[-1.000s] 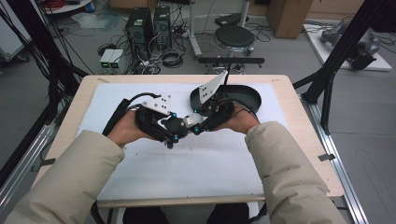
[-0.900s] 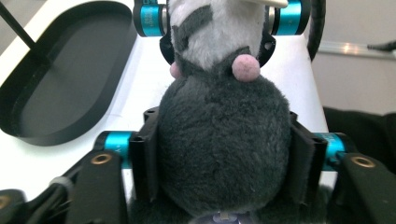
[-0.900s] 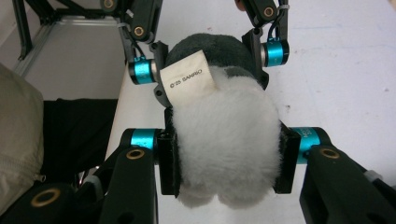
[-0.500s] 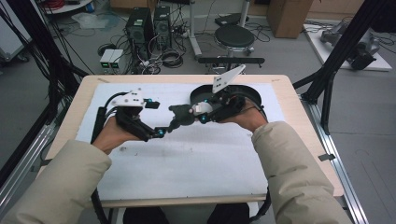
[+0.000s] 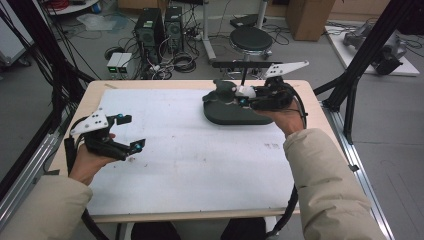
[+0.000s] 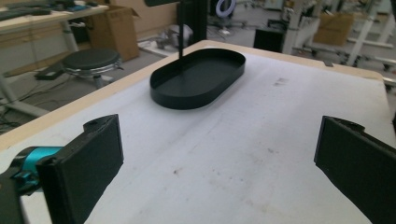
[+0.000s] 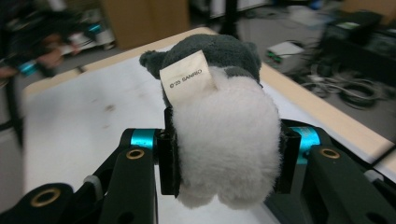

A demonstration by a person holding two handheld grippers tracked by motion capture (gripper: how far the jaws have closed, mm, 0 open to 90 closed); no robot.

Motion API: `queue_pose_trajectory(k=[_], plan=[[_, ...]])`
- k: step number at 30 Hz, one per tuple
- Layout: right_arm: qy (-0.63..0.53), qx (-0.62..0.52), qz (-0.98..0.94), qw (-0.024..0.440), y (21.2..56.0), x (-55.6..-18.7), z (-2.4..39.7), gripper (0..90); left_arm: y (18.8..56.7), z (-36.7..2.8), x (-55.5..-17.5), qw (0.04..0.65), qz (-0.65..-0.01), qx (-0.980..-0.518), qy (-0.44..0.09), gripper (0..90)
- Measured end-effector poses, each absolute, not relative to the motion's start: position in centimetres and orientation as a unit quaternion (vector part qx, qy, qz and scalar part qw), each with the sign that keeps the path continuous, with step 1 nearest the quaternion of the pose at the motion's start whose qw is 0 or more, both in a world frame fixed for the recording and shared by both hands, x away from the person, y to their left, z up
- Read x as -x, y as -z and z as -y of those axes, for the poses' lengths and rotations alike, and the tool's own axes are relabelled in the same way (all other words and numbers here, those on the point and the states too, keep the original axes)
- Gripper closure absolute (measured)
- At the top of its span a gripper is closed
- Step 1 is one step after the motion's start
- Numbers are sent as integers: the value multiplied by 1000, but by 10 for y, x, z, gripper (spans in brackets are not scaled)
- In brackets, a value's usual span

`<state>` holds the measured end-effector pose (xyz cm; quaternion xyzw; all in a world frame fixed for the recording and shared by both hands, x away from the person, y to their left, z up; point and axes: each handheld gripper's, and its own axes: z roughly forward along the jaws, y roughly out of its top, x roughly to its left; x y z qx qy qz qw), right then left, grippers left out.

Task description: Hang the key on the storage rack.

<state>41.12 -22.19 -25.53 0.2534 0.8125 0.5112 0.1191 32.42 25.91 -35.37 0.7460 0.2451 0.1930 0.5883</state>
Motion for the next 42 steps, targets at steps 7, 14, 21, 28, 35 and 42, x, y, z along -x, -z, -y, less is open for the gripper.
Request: queue_pose_trajectory(k=[7,14,21,28,35,42], plan=[[-500,-323,-785,172,252,-415,242,560,388,-281,-302,618,-284,-699,-220,17],[-490,-379,-757,207,250,-420,257,557,413,-289,-288,633,-304,-668,-248,17],[-471,-426,-738,230,253,-427,272,556,433,-297,-276,629,-315,-658,-268,17],[-448,-462,-721,256,253,-432,281,555,444,-302,-269,637,-313,-643,-289,17],[-430,-481,-712,276,255,-436,285,556,451,-303,-265,634,-317,-639,-297,17],[-421,-497,-701,290,258,-442,284,556,452,-303,-266,631,-318,-642,-297,17]])
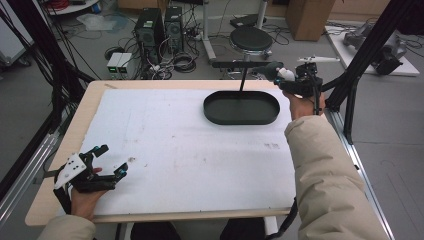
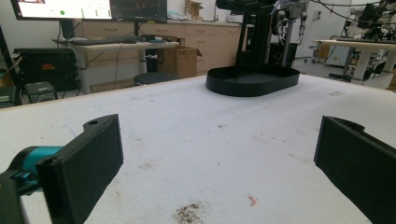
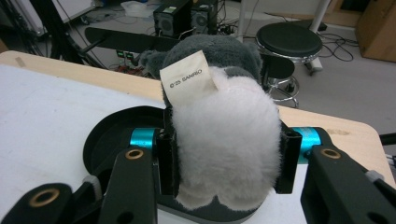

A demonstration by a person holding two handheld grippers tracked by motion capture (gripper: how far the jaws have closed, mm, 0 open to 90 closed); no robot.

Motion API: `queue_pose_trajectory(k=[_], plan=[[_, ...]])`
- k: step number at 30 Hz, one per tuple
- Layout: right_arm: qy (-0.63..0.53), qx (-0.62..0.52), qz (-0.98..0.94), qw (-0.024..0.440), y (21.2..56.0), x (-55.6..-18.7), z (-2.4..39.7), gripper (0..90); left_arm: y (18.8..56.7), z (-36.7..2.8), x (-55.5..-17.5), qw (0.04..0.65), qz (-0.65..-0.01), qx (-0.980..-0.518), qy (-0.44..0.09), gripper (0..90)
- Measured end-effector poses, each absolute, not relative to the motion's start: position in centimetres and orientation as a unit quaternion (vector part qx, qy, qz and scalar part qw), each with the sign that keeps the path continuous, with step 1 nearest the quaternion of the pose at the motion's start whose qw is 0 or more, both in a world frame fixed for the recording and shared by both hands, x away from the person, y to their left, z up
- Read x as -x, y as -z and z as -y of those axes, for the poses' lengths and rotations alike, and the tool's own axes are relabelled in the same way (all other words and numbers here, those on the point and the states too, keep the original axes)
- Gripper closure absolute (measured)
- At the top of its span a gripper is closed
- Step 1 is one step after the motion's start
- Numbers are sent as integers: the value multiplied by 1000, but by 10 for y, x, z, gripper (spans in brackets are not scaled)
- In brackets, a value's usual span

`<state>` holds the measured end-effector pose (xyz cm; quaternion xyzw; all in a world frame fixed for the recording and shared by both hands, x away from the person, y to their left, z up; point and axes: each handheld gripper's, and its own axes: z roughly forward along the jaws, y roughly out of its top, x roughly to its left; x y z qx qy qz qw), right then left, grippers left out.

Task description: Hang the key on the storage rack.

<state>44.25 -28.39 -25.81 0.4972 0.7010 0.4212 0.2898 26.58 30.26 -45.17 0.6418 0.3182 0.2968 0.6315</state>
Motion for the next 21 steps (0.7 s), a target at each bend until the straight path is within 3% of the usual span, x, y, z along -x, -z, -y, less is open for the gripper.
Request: queue_pose_trajectory(k=[21], plan=[[-439,-509,-678,297,260,-461,279,555,452,-302,-266,629,-321,-643,-298,17]])
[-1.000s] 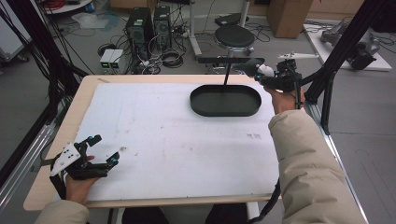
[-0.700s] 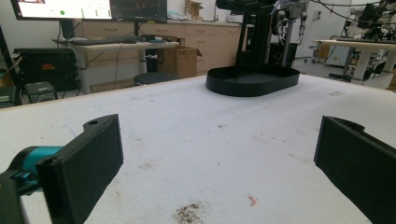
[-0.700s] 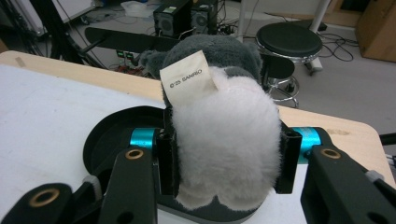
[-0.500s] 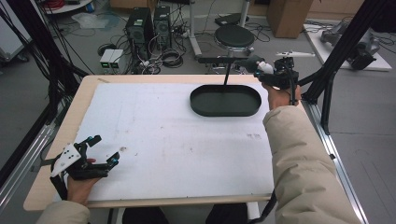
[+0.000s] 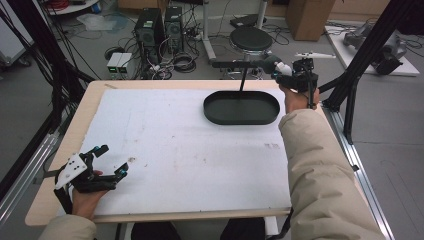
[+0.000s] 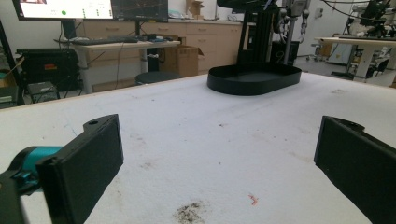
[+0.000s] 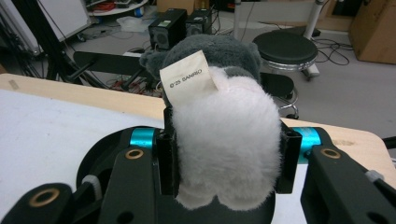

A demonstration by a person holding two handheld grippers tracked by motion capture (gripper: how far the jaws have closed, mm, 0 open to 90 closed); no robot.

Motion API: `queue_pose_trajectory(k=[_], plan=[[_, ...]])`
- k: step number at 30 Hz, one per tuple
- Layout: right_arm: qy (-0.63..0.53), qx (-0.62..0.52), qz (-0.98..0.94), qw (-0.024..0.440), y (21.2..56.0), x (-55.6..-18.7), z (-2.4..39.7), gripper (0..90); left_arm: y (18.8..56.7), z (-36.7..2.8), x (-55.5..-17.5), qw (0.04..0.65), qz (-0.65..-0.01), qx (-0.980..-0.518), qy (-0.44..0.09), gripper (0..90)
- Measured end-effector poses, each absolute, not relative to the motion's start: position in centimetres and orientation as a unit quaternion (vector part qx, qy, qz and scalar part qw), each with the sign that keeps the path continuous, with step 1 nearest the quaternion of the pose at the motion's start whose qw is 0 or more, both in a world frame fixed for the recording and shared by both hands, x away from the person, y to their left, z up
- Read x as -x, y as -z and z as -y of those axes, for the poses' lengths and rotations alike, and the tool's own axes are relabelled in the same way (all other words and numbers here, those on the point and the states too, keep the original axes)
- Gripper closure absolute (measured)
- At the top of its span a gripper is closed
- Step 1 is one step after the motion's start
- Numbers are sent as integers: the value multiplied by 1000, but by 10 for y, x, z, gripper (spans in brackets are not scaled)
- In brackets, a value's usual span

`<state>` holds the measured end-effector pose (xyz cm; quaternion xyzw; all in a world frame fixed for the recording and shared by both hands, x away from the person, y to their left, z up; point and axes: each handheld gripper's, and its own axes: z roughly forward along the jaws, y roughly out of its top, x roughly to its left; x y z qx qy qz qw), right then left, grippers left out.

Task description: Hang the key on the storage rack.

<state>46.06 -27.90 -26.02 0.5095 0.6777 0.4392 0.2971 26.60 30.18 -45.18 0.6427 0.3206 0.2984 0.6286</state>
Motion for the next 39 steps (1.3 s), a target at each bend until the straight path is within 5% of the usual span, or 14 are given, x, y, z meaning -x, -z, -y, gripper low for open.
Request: queue_pose_trajectory(k=[18,39], plan=[[-391,-491,-716,307,264,-459,287,553,452,-303,-266,631,-324,-640,-295,17],[-382,-495,-726,286,307,-458,285,548,452,-303,-267,631,-324,-639,-296,17]])
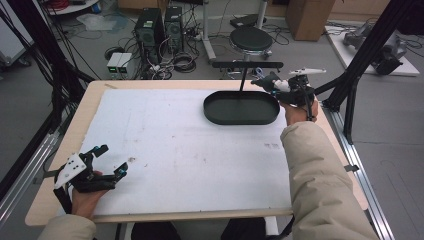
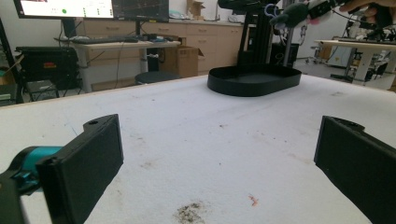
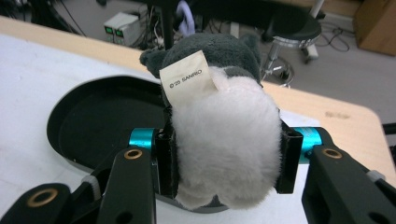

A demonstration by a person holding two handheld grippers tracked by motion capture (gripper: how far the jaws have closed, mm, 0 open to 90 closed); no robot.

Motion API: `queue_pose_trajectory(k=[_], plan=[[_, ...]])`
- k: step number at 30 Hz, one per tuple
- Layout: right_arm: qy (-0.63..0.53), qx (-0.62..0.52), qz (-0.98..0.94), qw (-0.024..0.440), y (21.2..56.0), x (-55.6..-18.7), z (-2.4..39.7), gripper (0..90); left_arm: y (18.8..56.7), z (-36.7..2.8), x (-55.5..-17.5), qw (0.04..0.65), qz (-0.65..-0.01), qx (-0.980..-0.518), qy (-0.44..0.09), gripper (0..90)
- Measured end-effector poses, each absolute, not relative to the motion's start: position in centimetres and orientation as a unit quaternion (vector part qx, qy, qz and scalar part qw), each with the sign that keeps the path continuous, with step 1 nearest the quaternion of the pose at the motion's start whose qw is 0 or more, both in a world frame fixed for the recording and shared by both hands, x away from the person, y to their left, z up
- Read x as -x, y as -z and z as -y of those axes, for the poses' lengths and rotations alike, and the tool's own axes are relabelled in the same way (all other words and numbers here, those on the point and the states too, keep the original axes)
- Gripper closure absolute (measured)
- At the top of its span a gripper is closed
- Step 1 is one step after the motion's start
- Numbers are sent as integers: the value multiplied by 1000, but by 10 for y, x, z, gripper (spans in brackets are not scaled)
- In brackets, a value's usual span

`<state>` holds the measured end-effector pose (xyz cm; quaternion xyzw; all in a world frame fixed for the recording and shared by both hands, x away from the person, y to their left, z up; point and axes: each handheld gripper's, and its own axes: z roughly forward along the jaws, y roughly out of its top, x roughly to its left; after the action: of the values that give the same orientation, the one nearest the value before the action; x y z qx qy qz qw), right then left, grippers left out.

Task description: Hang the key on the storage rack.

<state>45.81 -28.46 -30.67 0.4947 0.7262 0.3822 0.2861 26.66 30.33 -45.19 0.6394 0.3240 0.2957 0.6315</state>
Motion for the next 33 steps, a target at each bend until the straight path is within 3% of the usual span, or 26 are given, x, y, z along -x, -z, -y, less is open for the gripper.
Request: queue_pose_trajectory(k=[25,27,28,29,30,33], plan=[[-405,-523,-697,275,338,-491,269,534,452,-303,-266,631,-324,-640,-297,17],[-413,-510,-703,273,339,-492,269,487,452,-303,-267,630,-325,-640,-297,17],[-412,-506,-705,280,339,-492,268,337,452,-303,-267,630,-324,-640,-297,17],[-412,-506,-705,280,339,-492,268,337,452,-303,-266,631,-325,-639,-296,17],[-413,-499,-704,292,338,-492,266,165,452,-303,-266,631,-324,-640,-296,17],[-409,-500,-707,288,337,-490,265,87,452,-303,-266,631,-324,-639,-298,17]])
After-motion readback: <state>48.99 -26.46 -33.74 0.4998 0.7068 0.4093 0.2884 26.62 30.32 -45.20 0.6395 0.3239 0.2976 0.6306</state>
